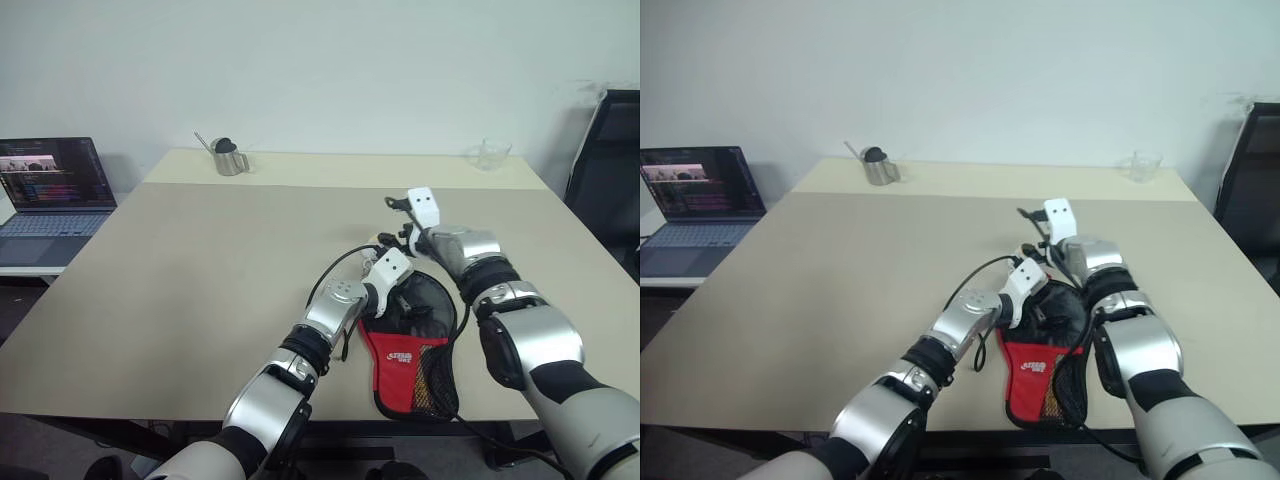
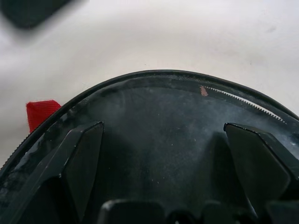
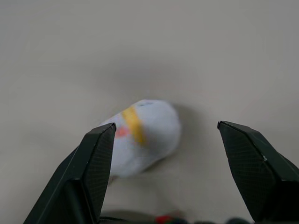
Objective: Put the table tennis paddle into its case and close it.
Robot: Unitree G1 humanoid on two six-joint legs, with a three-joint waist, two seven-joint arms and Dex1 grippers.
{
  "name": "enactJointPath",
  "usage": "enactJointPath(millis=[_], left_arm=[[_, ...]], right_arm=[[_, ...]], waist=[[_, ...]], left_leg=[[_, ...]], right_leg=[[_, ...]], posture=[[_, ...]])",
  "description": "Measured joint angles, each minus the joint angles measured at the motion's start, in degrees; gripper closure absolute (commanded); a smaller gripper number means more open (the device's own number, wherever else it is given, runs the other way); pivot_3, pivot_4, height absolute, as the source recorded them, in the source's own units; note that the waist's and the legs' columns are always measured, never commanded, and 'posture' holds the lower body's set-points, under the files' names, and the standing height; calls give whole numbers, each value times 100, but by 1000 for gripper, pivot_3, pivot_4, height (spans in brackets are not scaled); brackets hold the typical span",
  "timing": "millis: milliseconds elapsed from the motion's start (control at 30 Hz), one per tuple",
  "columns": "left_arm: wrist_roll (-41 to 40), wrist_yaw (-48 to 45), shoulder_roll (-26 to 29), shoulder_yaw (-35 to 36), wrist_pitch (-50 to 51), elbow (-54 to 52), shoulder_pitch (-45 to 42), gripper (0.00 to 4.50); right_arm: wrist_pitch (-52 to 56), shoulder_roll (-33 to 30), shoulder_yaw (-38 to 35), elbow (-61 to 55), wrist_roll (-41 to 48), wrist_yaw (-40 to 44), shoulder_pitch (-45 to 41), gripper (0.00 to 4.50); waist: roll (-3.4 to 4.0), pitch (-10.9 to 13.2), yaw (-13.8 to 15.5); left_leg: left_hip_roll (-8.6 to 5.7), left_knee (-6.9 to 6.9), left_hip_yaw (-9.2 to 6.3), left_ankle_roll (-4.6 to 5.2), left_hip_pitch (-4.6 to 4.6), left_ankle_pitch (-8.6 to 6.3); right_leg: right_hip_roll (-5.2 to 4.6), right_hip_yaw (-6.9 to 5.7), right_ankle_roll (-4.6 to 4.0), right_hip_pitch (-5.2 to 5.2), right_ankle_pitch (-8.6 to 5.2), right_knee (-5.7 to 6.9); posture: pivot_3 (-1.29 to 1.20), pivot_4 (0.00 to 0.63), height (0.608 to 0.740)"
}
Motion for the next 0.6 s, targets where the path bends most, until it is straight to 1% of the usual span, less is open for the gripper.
enactJointPath(millis=[200,533,567,600], left_arm=[[55,28,138,-90,166,-634,370,18],[78,157,334,-111,640,-1498,817,18],[78,167,358,-111,672,-1559,848,0],[78,174,375,-112,684,-1597,871,0]], right_arm=[[-431,303,-68,506,-175,-136,-63,671],[-683,514,-170,714,-286,-344,-63,671],[-718,536,-182,719,-288,-361,-63,1057],[-736,547,-200,720,-289,-376,-63,1241]], waist=[[1,0,-10],[3,-2,-18],[3,-2,-18],[3,-2,-17]], left_leg=[[3,-6,2,0,0,0],[4,-4,2,0,4,0],[5,-4,1,0,4,0],[4,-4,1,0,4,0]], right_leg=[[0,3,0,-1,0,-3],[-1,5,-1,0,0,0],[-1,4,-1,0,0,0],[-1,4,-1,0,0,0]], posture=[[0,150,740],[0,150,740],[0,150,740],[0,150,740]])
